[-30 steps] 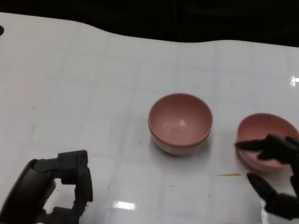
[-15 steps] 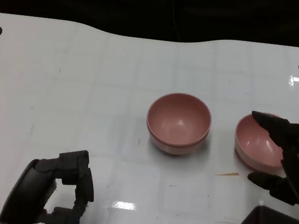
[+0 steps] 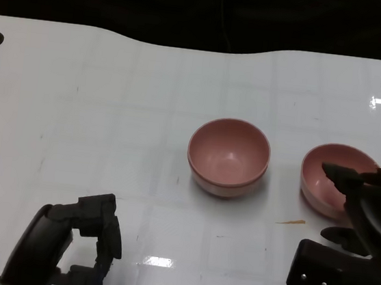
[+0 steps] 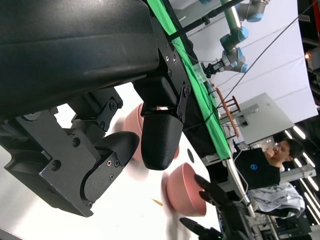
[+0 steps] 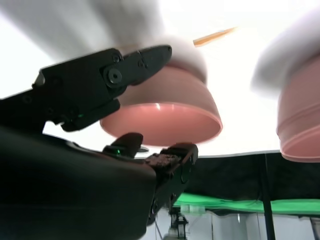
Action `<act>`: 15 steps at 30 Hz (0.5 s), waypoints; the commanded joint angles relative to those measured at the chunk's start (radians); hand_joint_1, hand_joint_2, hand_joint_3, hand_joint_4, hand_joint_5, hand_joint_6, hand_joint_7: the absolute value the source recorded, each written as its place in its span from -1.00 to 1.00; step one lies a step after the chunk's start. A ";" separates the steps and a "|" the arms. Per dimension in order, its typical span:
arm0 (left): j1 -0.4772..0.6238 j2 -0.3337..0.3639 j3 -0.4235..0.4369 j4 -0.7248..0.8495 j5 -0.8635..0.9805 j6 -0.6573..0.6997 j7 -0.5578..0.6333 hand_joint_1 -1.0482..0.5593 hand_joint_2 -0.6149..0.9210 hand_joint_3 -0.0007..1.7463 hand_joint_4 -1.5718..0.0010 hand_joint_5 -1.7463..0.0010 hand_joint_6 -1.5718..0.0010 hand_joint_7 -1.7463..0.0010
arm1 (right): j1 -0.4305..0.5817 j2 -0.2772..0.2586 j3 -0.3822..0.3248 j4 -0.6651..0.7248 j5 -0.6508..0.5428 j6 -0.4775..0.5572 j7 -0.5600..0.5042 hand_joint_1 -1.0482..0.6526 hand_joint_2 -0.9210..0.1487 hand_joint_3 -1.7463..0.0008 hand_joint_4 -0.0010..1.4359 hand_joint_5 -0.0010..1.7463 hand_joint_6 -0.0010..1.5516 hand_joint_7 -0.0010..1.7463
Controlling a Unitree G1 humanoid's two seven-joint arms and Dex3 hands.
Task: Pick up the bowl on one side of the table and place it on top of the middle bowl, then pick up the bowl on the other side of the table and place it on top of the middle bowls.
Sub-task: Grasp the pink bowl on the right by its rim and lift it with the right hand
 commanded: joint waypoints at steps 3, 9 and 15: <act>0.008 0.004 0.009 -0.014 -0.015 -0.010 -0.014 0.24 0.26 0.76 -0.25 -1.00 -0.08 -0.85 | -0.082 -0.010 0.038 0.163 0.032 -0.016 -0.083 -0.22 -0.88 1.00 -0.45 -0.57 -0.33 -0.95; 0.011 0.002 0.017 -0.020 0.007 -0.014 -0.004 0.24 0.24 0.76 -0.23 -1.00 -0.08 -0.85 | -0.187 -0.016 0.097 0.363 0.058 -0.122 -0.221 -0.02 -0.90 1.00 0.22 -0.50 0.16 -0.88; 0.012 0.000 0.018 -0.017 0.003 -0.014 -0.011 0.26 0.23 0.77 -0.23 -1.00 -0.09 -0.83 | -0.298 -0.020 0.165 0.556 0.053 -0.245 -0.371 0.07 -0.84 0.72 0.26 0.96 0.05 0.67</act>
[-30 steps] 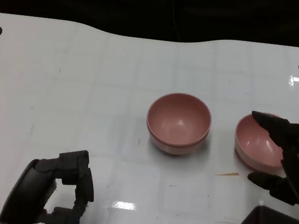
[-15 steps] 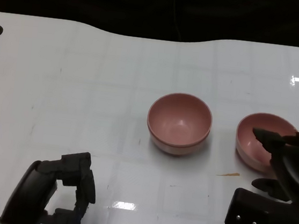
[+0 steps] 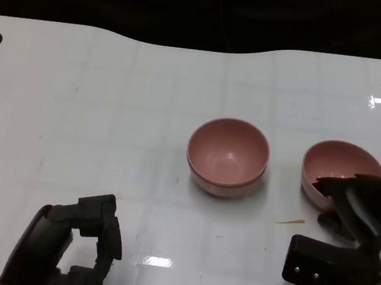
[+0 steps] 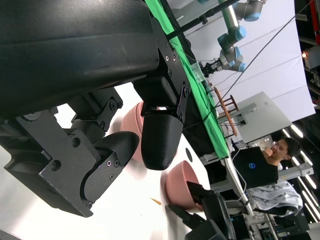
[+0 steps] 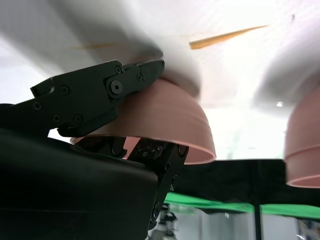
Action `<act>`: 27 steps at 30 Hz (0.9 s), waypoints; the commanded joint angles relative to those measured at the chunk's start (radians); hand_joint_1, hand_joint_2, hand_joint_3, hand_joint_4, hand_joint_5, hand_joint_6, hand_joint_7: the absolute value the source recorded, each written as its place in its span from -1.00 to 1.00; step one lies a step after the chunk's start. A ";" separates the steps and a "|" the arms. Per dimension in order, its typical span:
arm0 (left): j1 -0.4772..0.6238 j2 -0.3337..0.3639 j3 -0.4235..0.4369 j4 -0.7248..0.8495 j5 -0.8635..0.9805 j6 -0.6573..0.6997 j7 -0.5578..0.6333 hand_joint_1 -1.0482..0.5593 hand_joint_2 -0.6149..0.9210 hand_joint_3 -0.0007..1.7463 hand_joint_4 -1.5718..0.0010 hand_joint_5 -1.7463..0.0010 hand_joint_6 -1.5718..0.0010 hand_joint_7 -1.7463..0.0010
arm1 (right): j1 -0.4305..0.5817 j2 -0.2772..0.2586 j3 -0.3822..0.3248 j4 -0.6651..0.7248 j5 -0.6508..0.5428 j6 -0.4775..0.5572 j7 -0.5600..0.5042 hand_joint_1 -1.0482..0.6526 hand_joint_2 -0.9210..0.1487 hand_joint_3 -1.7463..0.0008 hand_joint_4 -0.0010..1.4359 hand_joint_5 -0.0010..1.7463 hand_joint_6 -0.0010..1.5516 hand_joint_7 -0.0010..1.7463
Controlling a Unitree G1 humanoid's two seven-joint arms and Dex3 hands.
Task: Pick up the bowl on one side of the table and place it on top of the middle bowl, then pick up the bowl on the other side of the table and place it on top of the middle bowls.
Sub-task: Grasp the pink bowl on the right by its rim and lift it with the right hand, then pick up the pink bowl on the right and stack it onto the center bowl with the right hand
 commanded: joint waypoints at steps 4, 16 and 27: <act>0.006 0.007 0.011 -0.003 0.009 -0.018 0.000 0.26 0.23 0.78 -0.23 -1.00 -0.10 -0.82 | -0.098 -0.017 0.056 0.107 0.007 -0.025 -0.051 0.01 -0.68 0.59 0.27 1.00 0.12 0.33; 0.008 0.003 0.015 -0.006 0.028 -0.019 0.005 0.30 0.19 0.80 -0.24 -1.00 -0.10 -0.81 | -0.105 -0.050 0.040 -0.093 0.032 -0.110 -0.206 0.03 -0.09 -0.15 0.41 1.00 0.05 0.81; 0.009 -0.001 0.015 -0.009 0.038 -0.018 0.010 0.30 0.18 0.82 -0.24 -1.00 -0.11 -0.82 | -0.113 -0.011 0.063 -0.298 0.041 -0.137 -0.116 0.06 0.17 -0.40 0.42 1.00 0.01 0.96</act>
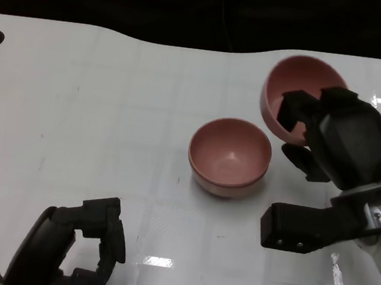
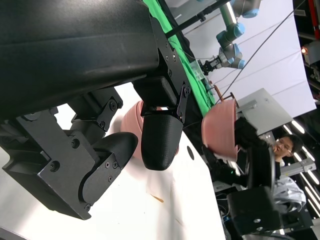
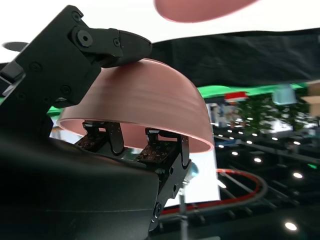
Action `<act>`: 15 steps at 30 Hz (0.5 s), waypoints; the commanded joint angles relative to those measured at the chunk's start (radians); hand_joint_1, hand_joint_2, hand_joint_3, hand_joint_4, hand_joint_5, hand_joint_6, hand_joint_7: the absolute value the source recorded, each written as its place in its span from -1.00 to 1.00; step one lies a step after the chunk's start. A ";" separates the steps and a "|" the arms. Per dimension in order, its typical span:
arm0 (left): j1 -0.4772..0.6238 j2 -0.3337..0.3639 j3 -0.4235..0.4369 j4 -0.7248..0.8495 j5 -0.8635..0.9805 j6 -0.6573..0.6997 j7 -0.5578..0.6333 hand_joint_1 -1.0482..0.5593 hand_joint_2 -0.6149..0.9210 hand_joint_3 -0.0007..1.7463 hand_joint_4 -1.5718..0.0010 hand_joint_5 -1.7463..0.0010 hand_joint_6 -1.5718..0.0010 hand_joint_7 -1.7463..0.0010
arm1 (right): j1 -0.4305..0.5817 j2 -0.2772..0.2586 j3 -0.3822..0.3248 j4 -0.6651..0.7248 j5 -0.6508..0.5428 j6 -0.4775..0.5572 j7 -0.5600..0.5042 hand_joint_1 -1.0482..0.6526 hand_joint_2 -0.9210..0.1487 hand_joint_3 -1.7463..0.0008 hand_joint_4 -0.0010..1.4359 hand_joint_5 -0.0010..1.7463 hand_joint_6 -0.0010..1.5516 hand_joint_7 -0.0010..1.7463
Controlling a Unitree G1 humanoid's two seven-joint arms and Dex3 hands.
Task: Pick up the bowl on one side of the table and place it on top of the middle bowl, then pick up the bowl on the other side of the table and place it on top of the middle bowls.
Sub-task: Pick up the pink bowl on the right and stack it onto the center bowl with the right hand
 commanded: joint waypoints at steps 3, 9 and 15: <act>0.009 0.007 0.006 -0.009 -0.007 -0.003 -0.001 0.31 0.18 0.83 -0.25 -1.00 -0.11 -0.83 | -0.032 0.022 0.015 -0.029 0.031 -0.060 0.075 0.10 0.26 -0.42 0.40 1.00 -0.03 0.99; 0.006 0.010 0.002 -0.003 -0.003 -0.009 -0.003 0.31 0.18 0.82 -0.24 -1.00 -0.10 -0.82 | -0.065 0.056 0.039 0.026 0.026 -0.099 0.112 0.08 0.15 -0.34 0.36 1.00 -0.03 1.00; 0.006 0.009 0.002 -0.005 0.009 -0.010 0.003 0.30 0.17 0.83 -0.24 -1.00 -0.10 -0.81 | -0.098 0.091 0.087 0.117 0.001 -0.101 0.130 0.10 0.07 -0.10 0.32 1.00 -0.01 0.94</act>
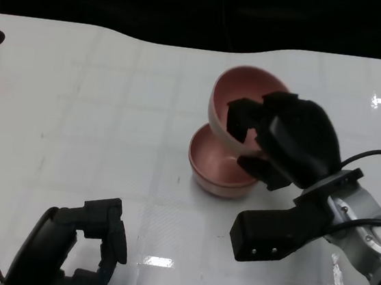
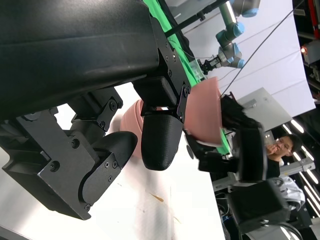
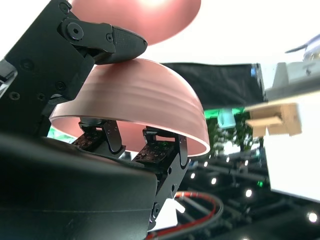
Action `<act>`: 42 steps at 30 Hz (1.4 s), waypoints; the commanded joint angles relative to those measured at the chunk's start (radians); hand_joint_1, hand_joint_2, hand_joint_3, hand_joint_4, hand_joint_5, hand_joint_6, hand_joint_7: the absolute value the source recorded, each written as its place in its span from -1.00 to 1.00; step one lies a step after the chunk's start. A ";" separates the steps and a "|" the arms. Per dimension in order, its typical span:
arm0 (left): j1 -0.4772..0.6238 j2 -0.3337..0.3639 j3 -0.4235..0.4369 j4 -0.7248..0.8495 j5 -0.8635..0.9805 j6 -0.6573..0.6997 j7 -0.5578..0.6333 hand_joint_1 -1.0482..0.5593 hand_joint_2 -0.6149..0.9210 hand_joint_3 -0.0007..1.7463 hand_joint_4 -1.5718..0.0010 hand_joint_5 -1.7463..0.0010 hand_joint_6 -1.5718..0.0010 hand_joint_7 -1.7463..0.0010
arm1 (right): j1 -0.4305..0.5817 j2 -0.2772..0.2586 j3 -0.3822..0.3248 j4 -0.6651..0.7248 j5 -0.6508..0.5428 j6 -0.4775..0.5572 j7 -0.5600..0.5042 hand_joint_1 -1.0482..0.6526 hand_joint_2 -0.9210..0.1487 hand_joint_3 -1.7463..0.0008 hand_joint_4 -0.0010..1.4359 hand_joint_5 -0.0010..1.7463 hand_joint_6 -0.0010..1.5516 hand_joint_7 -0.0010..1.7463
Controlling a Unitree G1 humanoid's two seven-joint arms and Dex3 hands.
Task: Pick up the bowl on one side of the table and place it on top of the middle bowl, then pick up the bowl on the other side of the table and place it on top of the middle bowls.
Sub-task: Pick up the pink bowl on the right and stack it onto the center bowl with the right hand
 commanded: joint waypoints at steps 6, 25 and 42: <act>0.003 0.015 0.002 0.000 0.003 -0.006 -0.005 0.31 0.16 0.83 -0.23 -1.00 -0.11 -0.80 | -0.045 0.018 0.040 0.106 -0.013 -0.018 -0.002 0.01 -0.36 0.36 0.31 1.00 0.12 0.53; -0.002 0.014 0.007 -0.005 0.044 0.011 0.012 0.31 0.13 0.83 -0.25 -0.98 -0.14 -0.75 | -0.014 -0.031 0.067 -0.008 -0.015 0.066 0.260 -0.64 -1.00 0.52 -0.57 -0.95 -0.59 -1.00; -0.009 0.020 0.008 0.008 0.036 0.004 0.005 0.31 0.15 0.83 -0.24 -0.98 -0.15 -0.75 | 0.064 -0.080 0.032 -0.224 -0.020 0.157 0.371 -0.79 -1.00 0.38 -0.71 -1.00 -0.75 -0.99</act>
